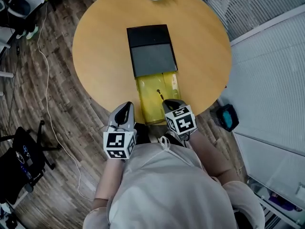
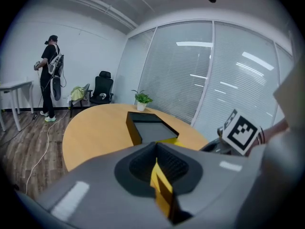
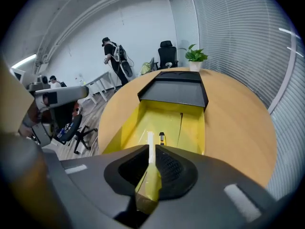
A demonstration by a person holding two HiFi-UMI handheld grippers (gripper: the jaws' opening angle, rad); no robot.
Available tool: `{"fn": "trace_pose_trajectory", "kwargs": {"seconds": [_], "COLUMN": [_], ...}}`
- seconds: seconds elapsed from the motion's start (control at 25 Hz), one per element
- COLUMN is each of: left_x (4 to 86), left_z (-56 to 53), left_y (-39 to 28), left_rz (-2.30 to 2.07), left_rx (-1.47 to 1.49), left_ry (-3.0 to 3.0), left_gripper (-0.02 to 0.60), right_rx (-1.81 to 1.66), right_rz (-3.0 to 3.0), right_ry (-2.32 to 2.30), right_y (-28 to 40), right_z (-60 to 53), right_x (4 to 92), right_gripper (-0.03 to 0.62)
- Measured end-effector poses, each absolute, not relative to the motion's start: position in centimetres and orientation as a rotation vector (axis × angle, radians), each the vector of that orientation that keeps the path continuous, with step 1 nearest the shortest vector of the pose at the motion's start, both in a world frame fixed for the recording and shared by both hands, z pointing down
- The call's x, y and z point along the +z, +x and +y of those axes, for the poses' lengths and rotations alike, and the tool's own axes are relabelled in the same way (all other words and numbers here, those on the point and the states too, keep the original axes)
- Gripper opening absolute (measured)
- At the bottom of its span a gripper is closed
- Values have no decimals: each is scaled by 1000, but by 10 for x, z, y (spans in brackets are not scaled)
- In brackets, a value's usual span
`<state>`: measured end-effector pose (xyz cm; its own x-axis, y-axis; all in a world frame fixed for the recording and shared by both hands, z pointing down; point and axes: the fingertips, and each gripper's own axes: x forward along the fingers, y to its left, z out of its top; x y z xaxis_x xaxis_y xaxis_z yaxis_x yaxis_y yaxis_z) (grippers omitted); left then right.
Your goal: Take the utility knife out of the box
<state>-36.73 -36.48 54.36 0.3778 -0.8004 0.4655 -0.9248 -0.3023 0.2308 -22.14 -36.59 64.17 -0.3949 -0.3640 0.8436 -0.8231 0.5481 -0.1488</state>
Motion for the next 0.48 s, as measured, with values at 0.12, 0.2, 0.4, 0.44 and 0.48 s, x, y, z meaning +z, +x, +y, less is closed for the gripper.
{"fn": "trace_pose_trajectory", "kwargs": {"seconds": [0.12, 0.2, 0.4, 0.44, 0.48], "left_x": [555, 559, 563, 564, 565], "left_z": [-373, -379, -388, -389, -389], "left_y": [-374, -379, -383, -384, -384], "left_rz": [-1449, -1446, -1444, -1441, -1438], "left_rx": [387, 388, 384, 388, 392], "left_ry": [2203, 2204, 2203, 2202, 2201], "left_gripper": [6, 6, 6, 6, 6], "right_rx": [717, 703, 703, 708, 710], "right_rz": [-1908, -1869, -1778, -1763, -1750], "right_ry": [925, 917, 921, 922, 921], "right_y": [-226, -229, -225, -224, -224], "right_z": [-373, -378, -390, -392, -394], "right_x": [664, 676, 701, 705, 708], "right_gripper": [112, 127, 137, 135, 135]}}
